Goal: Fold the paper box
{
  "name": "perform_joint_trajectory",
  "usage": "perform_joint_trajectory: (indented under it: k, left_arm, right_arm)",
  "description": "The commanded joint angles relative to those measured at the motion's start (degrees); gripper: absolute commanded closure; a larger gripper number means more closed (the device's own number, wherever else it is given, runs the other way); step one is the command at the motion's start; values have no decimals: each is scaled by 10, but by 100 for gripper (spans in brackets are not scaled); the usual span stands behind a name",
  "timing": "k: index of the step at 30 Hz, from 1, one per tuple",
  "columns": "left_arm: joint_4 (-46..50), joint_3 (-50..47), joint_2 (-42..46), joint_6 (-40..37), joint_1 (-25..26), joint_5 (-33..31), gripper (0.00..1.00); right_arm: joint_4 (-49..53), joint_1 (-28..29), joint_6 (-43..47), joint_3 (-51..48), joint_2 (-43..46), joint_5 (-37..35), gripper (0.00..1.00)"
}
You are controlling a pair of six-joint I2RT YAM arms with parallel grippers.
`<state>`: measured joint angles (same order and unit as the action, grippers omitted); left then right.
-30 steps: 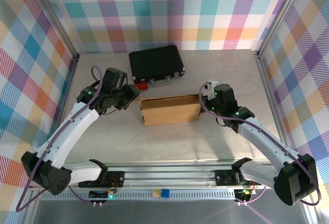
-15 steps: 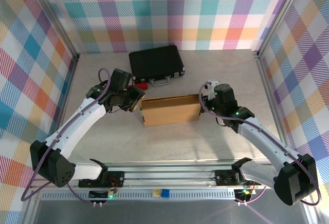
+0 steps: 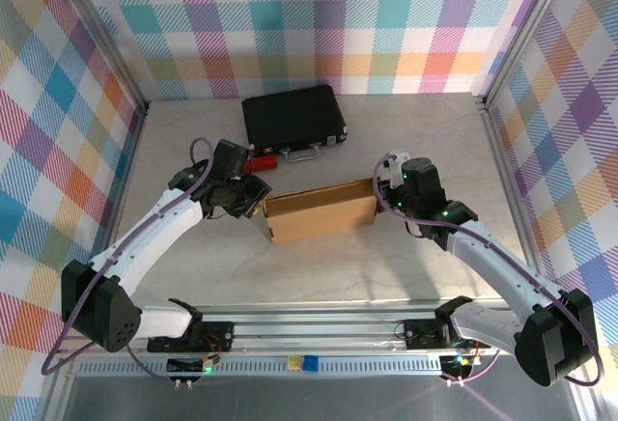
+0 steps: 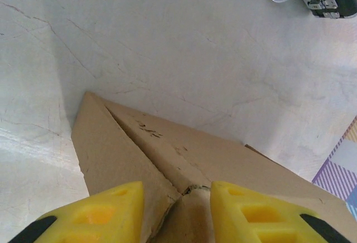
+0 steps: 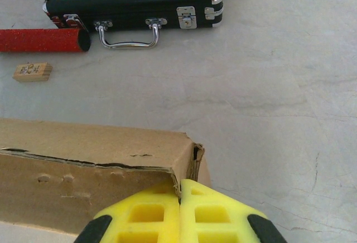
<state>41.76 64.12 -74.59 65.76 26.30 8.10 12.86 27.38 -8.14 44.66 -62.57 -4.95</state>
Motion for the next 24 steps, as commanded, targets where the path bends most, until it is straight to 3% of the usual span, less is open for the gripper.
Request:
perform_joint_trajectory:
  k: [1,7,10,18,24]
  left_arm:
    - [-3,-14,21,-16,-5,5,64]
    - [-30,-36,43,-12,-5,11,63]
    - [-13,-27,65,4,-5,0,51]
    - [103,19,76,127,-2,16,44]
    - [40,6,79,204,18,1,31]
  right_arm:
    - [37,7,10,-23,-9,8,100]
    - [31,14,20,-29,-7,-8,100]
    - [31,20,20,-29,-10,-20,100]
    - [31,24,19,-32,-8,-28,100]
    - [29,25,16,-30,-10,-27,100]
